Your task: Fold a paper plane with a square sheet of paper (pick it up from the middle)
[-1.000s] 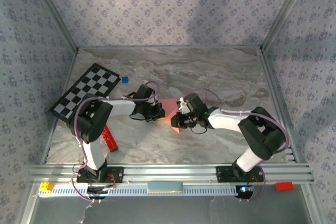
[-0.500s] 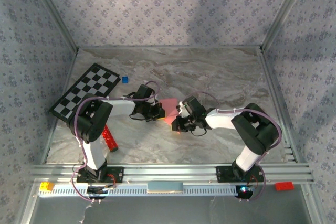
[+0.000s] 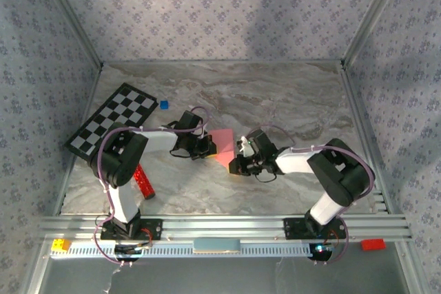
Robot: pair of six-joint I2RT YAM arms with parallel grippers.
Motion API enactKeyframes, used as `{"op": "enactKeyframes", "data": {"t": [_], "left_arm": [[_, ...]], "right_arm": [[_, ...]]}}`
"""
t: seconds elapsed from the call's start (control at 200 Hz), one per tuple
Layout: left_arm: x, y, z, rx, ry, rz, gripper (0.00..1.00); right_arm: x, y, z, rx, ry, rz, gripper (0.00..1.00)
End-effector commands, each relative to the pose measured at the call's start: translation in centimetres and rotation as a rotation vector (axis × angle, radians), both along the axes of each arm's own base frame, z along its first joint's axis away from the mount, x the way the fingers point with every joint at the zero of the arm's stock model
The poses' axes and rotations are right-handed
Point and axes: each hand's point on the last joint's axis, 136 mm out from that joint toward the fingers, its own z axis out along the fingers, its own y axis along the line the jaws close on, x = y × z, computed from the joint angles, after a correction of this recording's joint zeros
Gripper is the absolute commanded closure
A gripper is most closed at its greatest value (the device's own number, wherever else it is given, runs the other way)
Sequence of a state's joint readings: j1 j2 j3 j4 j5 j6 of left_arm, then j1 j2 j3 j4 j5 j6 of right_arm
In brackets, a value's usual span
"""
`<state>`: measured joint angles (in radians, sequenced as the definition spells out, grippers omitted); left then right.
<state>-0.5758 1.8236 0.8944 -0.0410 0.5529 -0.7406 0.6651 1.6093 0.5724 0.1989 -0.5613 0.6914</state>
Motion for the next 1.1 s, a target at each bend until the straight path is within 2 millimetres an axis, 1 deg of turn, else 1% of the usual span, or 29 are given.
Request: {"op": "enactKeyframes", "data": {"t": [0.0, 0.14, 0.28, 0.365, 0.45, 0.51, 0.585, 0.625, 0.735, 0.845, 0.924, 1.009, 1.094], "left_arm": [[-1.3, 2.9, -3.9, 0.153, 0.073, 0.026, 1.00], [-1.2, 3.0, -3.9, 0.152, 0.073, 0.029, 1.00], [-1.2, 3.0, -3.9, 0.152, 0.072, 0.031, 1.00], [-1.1, 3.0, -3.8, 0.148, 0.072, 0.033, 1.00], [-1.1, 2.9, -3.5, 0.142, 0.075, 0.041, 1.00], [-1.1, 2.8, -3.3, 0.133, 0.080, 0.054, 1.00], [-1.0, 2.6, -3.1, 0.117, 0.087, 0.067, 1.00], [-0.9, 2.5, -2.9, 0.109, 0.086, 0.074, 1.00], [-0.9, 2.4, -2.6, 0.099, 0.081, 0.080, 1.00], [-0.7, 2.3, -2.4, 0.095, 0.073, 0.079, 1.00], [-0.5, 2.1, -2.1, 0.090, 0.069, 0.069, 1.00], [-0.2, 1.9, -1.7, 0.085, 0.065, 0.062, 0.99], [0.2, 1.3, -0.8, 0.065, 0.059, 0.053, 0.96]], "right_arm": [[-2.1, -2.0, -1.5, -0.075, 0.070, 0.006, 0.87], [-3.3, -3.6, -2.5, -0.131, 0.115, 0.011, 0.88], [-3.4, -4.3, -2.0, -0.104, 0.095, 0.023, 0.88], [-2.8, -3.9, -0.5, -0.061, 0.070, 0.011, 0.88], [-1.6, -2.7, 2.0, 0.005, 0.018, -0.001, 0.88], [-0.8, -1.9, 3.5, 0.034, -0.015, -0.001, 0.87], [0.1, -1.0, 4.3, 0.037, -0.025, 0.001, 0.88], [0.5, -0.6, 4.3, 0.038, -0.026, 0.001, 0.88], [1.8, 0.2, 3.3, 0.007, -0.015, -0.031, 0.87], [2.7, 0.5, 1.3, -0.029, 0.036, -0.049, 0.88], [2.5, 0.5, 0.1, -0.047, 0.064, -0.043, 0.88], [2.3, -0.4, -1.2, -0.100, 0.080, -0.054, 0.88], [1.9, -1.3, -2.4, -0.137, 0.102, -0.068, 0.88]]}}
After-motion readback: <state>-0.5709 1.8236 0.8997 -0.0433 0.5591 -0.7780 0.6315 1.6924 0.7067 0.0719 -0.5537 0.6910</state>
